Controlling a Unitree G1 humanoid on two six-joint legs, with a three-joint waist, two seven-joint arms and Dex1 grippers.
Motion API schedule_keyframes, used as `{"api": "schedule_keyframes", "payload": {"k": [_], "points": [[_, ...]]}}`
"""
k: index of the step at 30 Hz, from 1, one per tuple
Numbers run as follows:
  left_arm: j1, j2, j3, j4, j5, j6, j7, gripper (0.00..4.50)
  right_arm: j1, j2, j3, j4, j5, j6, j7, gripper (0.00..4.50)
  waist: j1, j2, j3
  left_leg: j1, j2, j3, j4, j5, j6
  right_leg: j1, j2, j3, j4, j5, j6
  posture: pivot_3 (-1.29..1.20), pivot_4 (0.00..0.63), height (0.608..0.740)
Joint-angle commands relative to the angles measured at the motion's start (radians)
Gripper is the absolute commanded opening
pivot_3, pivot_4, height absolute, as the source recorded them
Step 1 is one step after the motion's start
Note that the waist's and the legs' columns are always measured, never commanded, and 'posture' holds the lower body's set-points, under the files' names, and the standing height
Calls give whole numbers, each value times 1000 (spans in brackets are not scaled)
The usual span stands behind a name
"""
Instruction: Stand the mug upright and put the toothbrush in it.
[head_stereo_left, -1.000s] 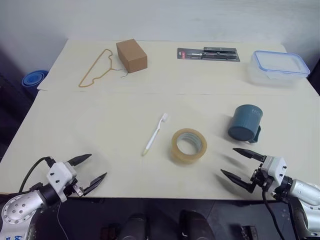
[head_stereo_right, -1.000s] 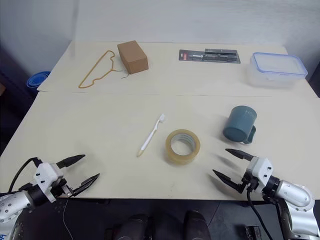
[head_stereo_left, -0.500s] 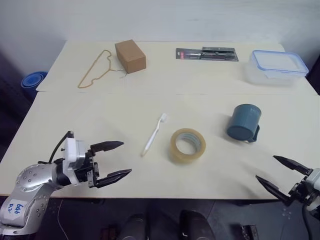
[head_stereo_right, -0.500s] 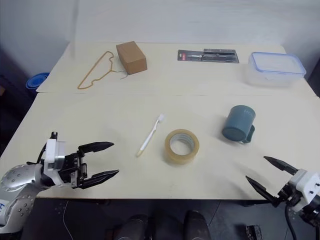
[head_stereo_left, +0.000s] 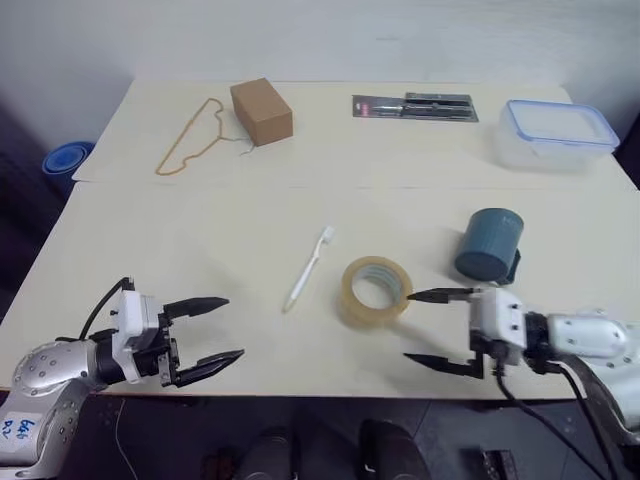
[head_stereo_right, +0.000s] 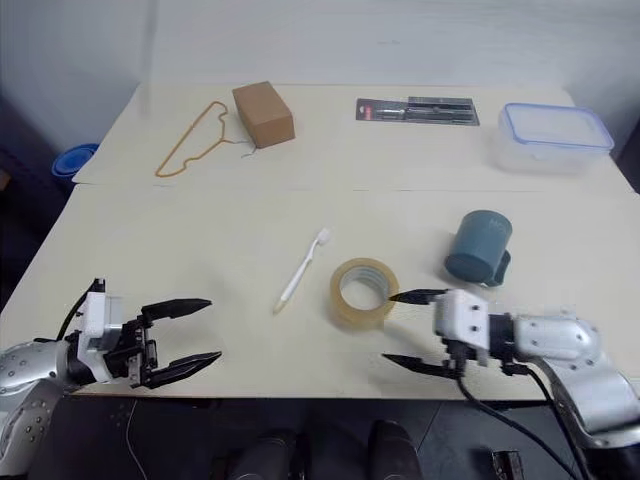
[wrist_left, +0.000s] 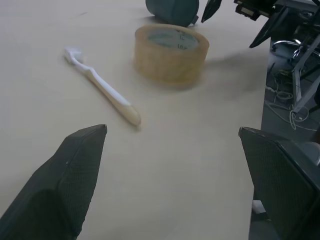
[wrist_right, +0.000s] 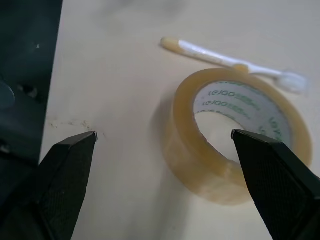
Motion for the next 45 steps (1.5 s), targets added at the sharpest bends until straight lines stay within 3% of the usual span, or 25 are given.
{"api": "schedule_keyframes", "payload": {"k": [1, 3, 6, 9, 15, 16, 20, 26, 28, 31, 34, 38, 41, 45], "points": [[20, -9, 16, -45, -6, -13, 3, 4500, -103, 13, 110, -11, -84, 99, -27, 4470, 3, 0, 0, 0, 0, 0, 0, 0, 0, 0, 0, 0, 0, 0, 0, 0, 150, 740], [26, -12, 15, -51, -5, -15, 3, 4500, -156, 22, 164, 13, -129, 101, -19, 4470, 4, 0, 0, 0, 0, 0, 0, 0, 0, 0, 0, -2, 0, 0, 0, 0, 150, 740], [28, -17, 9, -70, -10, -12, 5, 4500, -234, 11, 236, 60, -195, 136, 6, 3845, 5, 0, 0, -1, -1, 0, 1, 0, 0, 0, 0, -4, 0, 0, 0, 0, 150, 740], [20, -24, 2, -85, -15, -12, 10, 4500, -275, 12, 251, 88, -210, 134, 23, 3048, 7, 0, 0, -1, -1, 0, 1, 0, 0, 0, 0, -4, 0, 0, 0, 0, 150, 740], [-33, -40, -47, -108, -36, 23, 20, 4500, -275, -13, 205, 104, -160, 123, 84, 947, 11, -1, 0, -1, -1, 0, 1, 0, 1, 0, 0, -5, 1, 0, 0, 0, 150, 740], [-43, -46, -54, -107, -33, 21, 25, 4500, -267, -20, 180, 95, -128, 136, 98, 810, 12, -1, 0, -1, -1, 0, 1, 0, 1, 1, 0, -4, 1, 0, 0, 0, 150, 740], [-105, -86, -86, -79, -18, -2, 39, 4500, -179, -30, -91, 3, 186, 341, 117, 808, 15, -1, 1, -1, -1, -1, 2, 0, 1, 1, 0, -5, 1, 0, 0, 0, 150, 740], [-176, -108, -128, -25, -19, 4, 19, 4500, -16, -146, -656, -34, 598, 750, 48, 808, 17, 0, 1, -2, -1, -1, 2, 0, 1, 1, 0, -5, 1, 0, 1, 0, 150, 740], [-202, -112, -142, -2, -16, 0, 13, 4500, -9, -170, -810, 29, 673, 836, -5, 808, 16, -1, 1, -2, -1, -1, 2, 0, 2, 1, 0, -5, 1, 0, 0, 0, 150, 740], [-235, -120, -157, 25, -10, -7, 7, 4500, -6, -235, -921, 145, 637, 853, -24, 808, 15, 0, 1, -1, -1, 1, 2, 0, 2, 1, 0, -4, 1, 0, 0, 0, 150, 740], [-267, -131, -175, 52, 6, -19, 1, 4500, 72, -338, -880, 309, 444, 746, -21, 808, 12, 0, 1, -1, -1, 3, 1, 0, 2, 1, 1, -2, 2, 0, 0, 0, 150, 740], [-305, -149, -184, 86, 40, -52, 16, 4500, 45, -427, -607, 649, 91, 429, -183, 808, 9, -1, 0, 0, -2, 5, 2, 1, 3, 1, 1, -1, 1, 1, 1, 0, 150, 740], [-323, -155, -187, 105, 51, -70, 9, 4500, -107, -385, -439, 858, -42, 263, -256, 808, 6, 3, 1, 0, -3, 7, 2, 1, 3, -1, 0, 0, 2, 1, 2, 0, 150, 740], [-341, -153, -194, 109, 42, -67, -5, 4500, -305, -290, -389, 1066, -46, 201, -239, 808, -14, 6, 2, -1, -1, 8, 1, 2, 2, -2, 2, -2, 1, 1, 2, 0, 150, 740]]}}
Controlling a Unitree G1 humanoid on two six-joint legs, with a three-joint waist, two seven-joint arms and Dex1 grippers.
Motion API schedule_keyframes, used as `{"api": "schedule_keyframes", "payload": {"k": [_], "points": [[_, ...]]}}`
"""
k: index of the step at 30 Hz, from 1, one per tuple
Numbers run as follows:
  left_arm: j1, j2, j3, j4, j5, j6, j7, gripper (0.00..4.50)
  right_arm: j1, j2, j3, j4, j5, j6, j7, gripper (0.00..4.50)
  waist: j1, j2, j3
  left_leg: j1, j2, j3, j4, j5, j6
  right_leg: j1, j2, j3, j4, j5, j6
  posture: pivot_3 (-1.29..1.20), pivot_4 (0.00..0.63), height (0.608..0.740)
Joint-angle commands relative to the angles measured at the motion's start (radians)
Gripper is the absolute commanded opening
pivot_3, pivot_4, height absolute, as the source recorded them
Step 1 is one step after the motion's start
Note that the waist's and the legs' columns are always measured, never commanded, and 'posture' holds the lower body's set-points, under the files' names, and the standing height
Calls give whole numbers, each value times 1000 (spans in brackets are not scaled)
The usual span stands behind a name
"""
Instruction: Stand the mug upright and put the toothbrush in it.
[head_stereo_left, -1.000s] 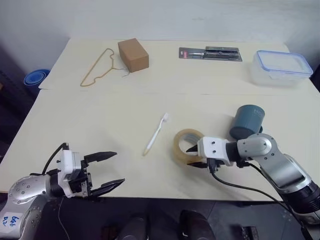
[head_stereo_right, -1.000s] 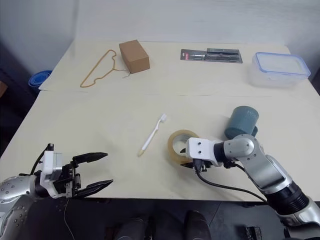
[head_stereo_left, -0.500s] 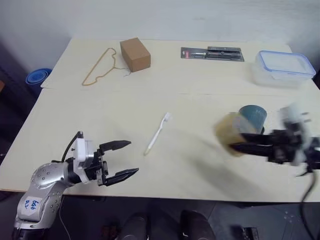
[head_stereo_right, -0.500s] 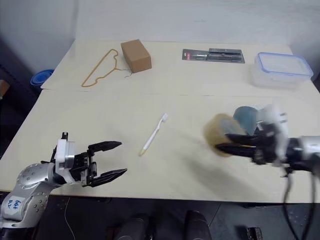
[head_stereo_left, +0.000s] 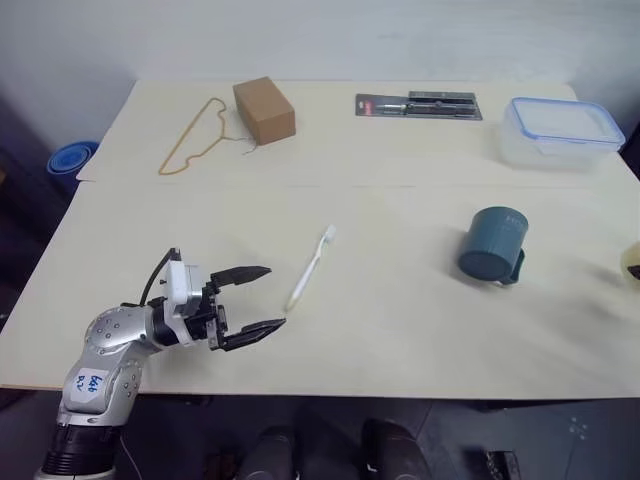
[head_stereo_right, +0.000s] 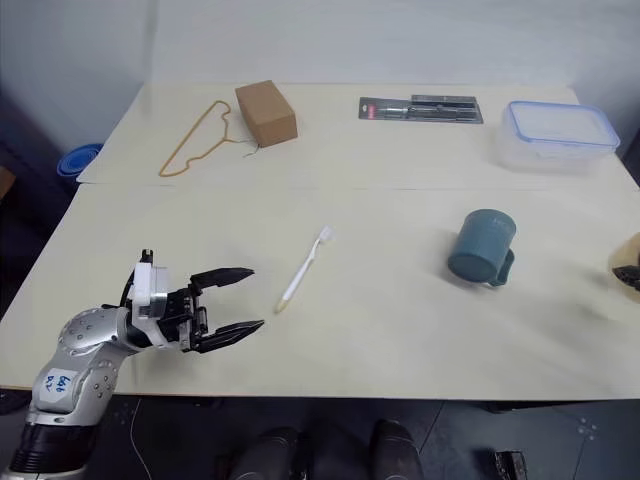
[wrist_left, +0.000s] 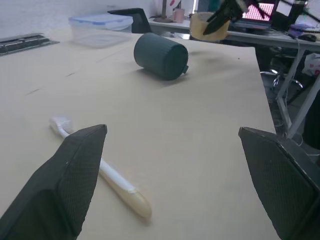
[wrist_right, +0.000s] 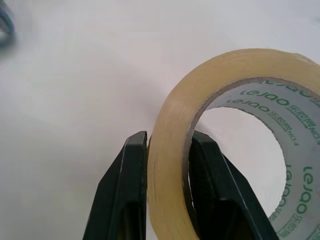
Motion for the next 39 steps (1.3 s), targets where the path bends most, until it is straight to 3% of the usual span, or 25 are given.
{"api": "schedule_keyframes", "payload": {"k": [1, 8, 12, 16, 21, 28, 33, 39], "points": [[-16, 0, -2, -14, -4, -13, -11, 4500, -100, 15, 12, 136, -23, -100, 30, 1137, -6, 2, 0, 0, 1, 0, -1, 0, 0, 0, 0, 0, 0, 0, 0, 0, 150, 740], [-32, 9, -7, 0, 9, -11, -11, 4500, -68, 4, -4, 259, -46, -279, 110, 3330, 4, 2, 0, -1, -1, -1, 0, 0, 0, 1, -1, -1, 0, 0, 0, 0, 150, 740], [-13, 23, 39, 33, 23, -25, 13, 4500, 118, 25, -201, 80, 68, -490, 236, 4464, 12, 3, 0, -1, 0, -2, 0, 0, 0, 1, -1, -1, -1, 0, 0, 0, 150, 740], [35, 50, 80, 57, 31, -40, 3, 4500, 322, 119, -344, -192, 179, -551, 338, 4464, 7, 1, 0, 0, 1, -2, -1, 0, -1, 1, 1, -1, -2, 0, 0, 0, 150, 740], [89, 92, 147, 100, 28, -60, -19, 4500, 544, 294, -402, -568, 325, -432, 323, 4464, 11, -3, 0, 2, 3, -3, -2, -1, -2, 3, 2, 0, -2, 0, 0, 0, 150, 740], [116, 88, 151, 75, 29, -54, -1, 4500, 681, 475, -353, -695, 279, -490, 237, 4464, 25, -3, 0, 2, -1, -4, -2, -1, -1, 3, -2, 1, -1, 0, 1, 0, 150, 740], [105, 82, 143, 49, 27, -50, 23, 4500, 591, 427, -341, -685, 282, -359, 122, 4464, 13, -2, 0, 3, 0, -2, -2, 0, -1, 3, -1, 2, -1, 0, 1, 0, 150, 740], [72, 60, 108, -21, 2, -4, 48, 4500, 335, 214, -209, -539, 322, 235, -72, 4464, 12, -2, 0, 3, 1, -2, -1, 0, -1, 2, -2, 2, 1, 0, 0, 0, 150, 740]]}}
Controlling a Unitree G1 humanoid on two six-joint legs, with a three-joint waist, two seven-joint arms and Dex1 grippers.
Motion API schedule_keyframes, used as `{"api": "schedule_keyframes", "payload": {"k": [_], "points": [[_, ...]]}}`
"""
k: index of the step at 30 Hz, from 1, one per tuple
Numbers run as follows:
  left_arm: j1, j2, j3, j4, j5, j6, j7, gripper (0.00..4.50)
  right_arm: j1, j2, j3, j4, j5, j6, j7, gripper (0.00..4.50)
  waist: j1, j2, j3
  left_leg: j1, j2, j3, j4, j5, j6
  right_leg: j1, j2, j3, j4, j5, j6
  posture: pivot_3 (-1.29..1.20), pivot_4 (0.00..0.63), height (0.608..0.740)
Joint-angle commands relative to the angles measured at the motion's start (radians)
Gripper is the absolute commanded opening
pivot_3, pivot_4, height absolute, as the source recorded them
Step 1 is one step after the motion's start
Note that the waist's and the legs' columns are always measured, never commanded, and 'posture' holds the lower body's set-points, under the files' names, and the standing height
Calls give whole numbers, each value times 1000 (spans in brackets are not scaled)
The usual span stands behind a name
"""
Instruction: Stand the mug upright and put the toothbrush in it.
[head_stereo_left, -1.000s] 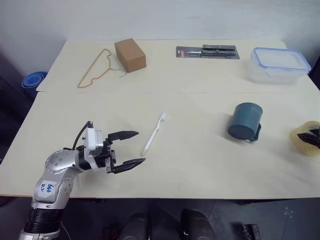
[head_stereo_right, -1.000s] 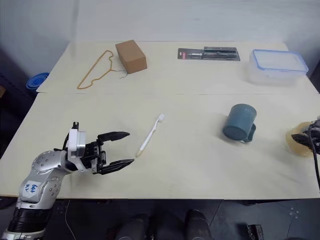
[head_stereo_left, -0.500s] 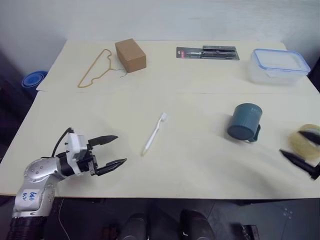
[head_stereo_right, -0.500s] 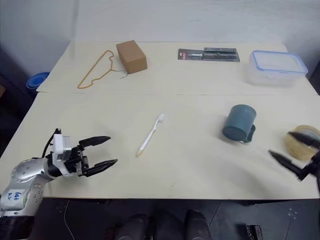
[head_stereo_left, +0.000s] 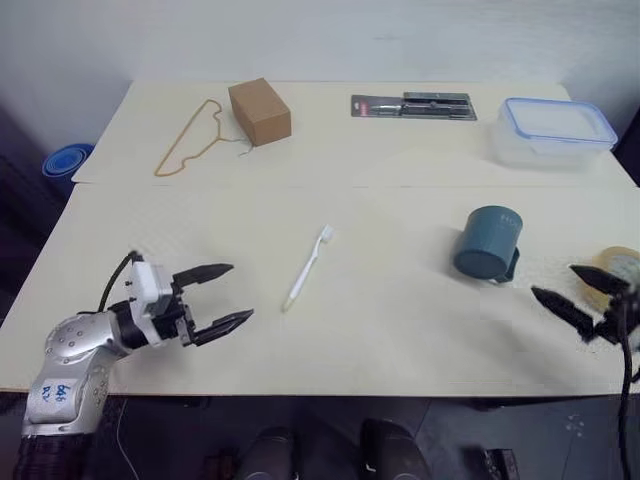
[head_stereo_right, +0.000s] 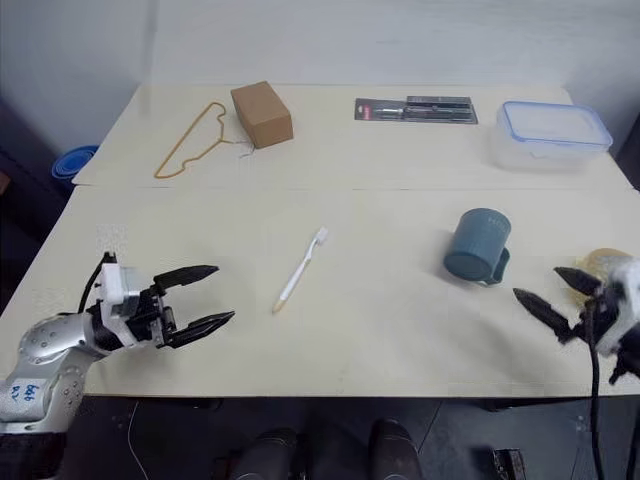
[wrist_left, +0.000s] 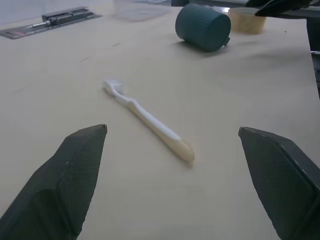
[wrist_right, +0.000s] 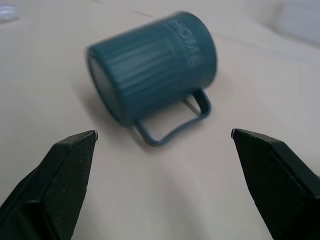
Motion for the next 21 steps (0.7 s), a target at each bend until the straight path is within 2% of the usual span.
{"api": "schedule_keyframes", "payload": {"k": [1, 4, 8, 13, 15, 18, 21], "points": [[-4, -3, -5, -60, -30, 17, 3, 4500, -98, -93, 85, 57, 6, 281, -80, 4464, 0, 0, 0, 0, 0, -1, 0, 0, 0, 0, 0, 0, 1, 0, -1, 0, 150, 740], [-3, -7, -14, -88, -35, 29, 7, 4500, -239, -93, 143, 123, -9, 411, -166, 4464, 4, 0, 0, -1, 1, -2, 0, 0, 0, -1, 1, -2, 1, -1, -1, 0, 150, 740], [10, -20, -24, -129, -39, 39, 21, 4500, -466, -18, 183, 264, -25, 527, -284, 4464, 4, 0, 0, -3, -1, -1, 2, 0, 0, -1, 0, -2, 0, 0, -1, 0, 150, 740], [38, -32, -21, -158, -39, 44, 36, 4500, -550, -1, 245, 327, -68, 533, -290, 4464, 11, 0, 0, -4, -1, -3, 2, 0, 0, -1, 1, -3, 1, 0, -1, 0, 150, 740], [50, -35, -19, -165, -38, 42, 43, 4500, -594, -9, 315, 369, -105, 539, -277, 4464, 9, 0, 0, -4, -2, -3, 2, 0, 0, -1, 0, -3, 0, 0, -1, 0, 150, 740], [48, -34, -15, -159, -36, 39, 43, 4500, -674, -14, 392, 427, -150, 552, -257, 3901, 4, 0, 0, -4, -1, -2, 3, 0, 1, -1, 1, -3, 0, 0, 0, 0, 150, 740], [39, -33, -19, -151, -32, 36, 41, 4500, -722, -17, 442, 468, -183, 552, -219, 2912, -5, 0, 0, -4, 0, -2, 4, 0, 0, -1, 2, -3, 0, 0, 0, 0, 150, 740]]}}
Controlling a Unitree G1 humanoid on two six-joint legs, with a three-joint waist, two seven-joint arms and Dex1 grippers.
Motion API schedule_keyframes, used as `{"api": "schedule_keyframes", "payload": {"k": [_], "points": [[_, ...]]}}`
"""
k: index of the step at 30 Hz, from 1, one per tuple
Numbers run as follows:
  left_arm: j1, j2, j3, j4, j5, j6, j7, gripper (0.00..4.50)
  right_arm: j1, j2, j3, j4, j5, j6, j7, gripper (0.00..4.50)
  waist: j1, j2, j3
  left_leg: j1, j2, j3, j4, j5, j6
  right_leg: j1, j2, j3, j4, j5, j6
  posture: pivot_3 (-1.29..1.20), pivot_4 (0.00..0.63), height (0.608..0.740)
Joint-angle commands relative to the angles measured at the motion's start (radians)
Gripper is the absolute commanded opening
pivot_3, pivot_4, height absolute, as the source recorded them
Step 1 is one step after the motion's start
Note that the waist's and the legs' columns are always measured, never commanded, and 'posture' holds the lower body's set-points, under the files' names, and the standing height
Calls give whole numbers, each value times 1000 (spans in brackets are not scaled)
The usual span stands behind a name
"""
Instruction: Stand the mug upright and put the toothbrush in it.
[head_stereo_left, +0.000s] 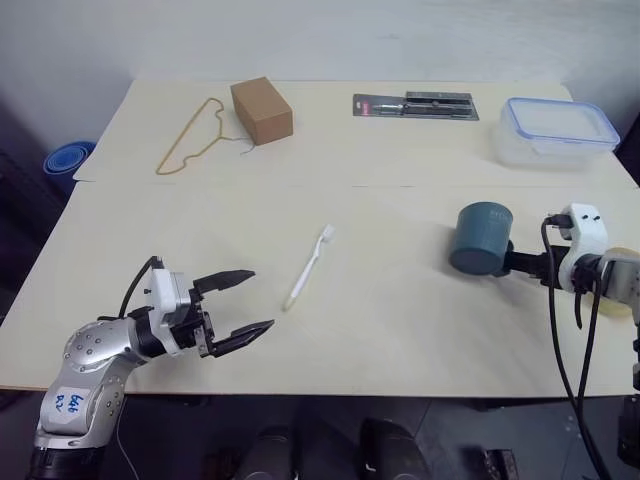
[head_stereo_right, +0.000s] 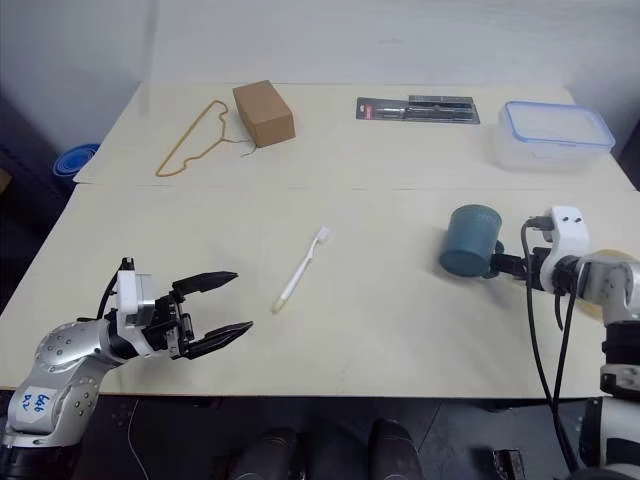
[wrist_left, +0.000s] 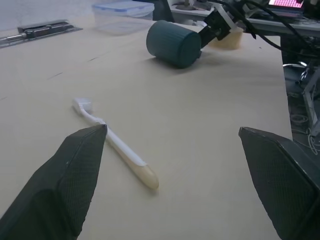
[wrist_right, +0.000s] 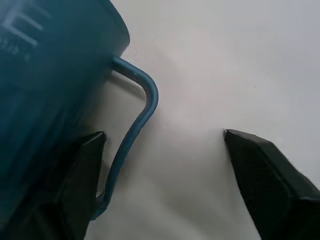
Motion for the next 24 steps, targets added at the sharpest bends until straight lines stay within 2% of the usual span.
{"api": "schedule_keyframes", "payload": {"k": [1, 8, 10, 14, 16, 19, 22, 24], "points": [[-13, 4, 12, -23, -14, -11, 0, 4500, -42, -15, 61, 43, -36, 14, 58, 2563, -7, 0, 0, 0, 0, 0, 0, 0, 0, 0, 0, 0, 0, 0, 0, 0, 150, 740], [-21, 8, 10, -10, -8, -16, -13, 4500, -76, -13, 116, 54, -59, 4, 177, 99, -13, 0, 0, 0, 0, -1, -1, 0, 0, 0, 0, 0, 0, 0, 0, 0, 150, 740], [-19, 8, 14, -9, -8, -16, -13, 4500, -65, 3, 97, 26, -50, -82, 224, 40, -13, -2, -1, 0, 0, -1, -1, 0, 0, 0, 0, 0, 0, 0, 0, 0, 150, 740], [1, 4, 47, -7, -12, -18, 10, 4500, 22, 194, -9, -149, -34, -659, 278, 40, -22, -2, -1, 0, 1, 1, -1, -1, -1, 0, 1, 0, -1, 0, 0, 0, 150, 740], [8, 2, 58, -3, -15, -18, 18, 4500, 49, 296, -23, -169, -43, -799, 241, 40, -23, 0, 0, 0, 2, 1, -3, 0, -2, -2, 2, 0, -1, 0, 0, 0, 150, 740], [10, -4, 67, 4, -13, -23, 30, 4500, 77, 409, 2, -141, -87, -987, 214, 40, -18, 0, 0, 0, 1, 1, -3, 0, -2, -4, 1, 0, 1, 0, 0, 0, 150, 740], [4, -9, 71, 15, -5, -35, 41, 4500, 86, 511, 64, -29, -168, -1228, 209, 40, -12, -2, 0, -1, -1, -2, -2, 0, -2, -3, 0, 0, 1, 0, 0, 0, 150, 740], [3, -10, 72, 13, -2, -39, 46, 4500, 85, 533, 109, 63, -251, -1339, 183, 40, -15, -2, -1, -1, -1, -2, -2, 0, -2, -2, 0, 0, 1, 0, 0, 0, 150, 740]]}}
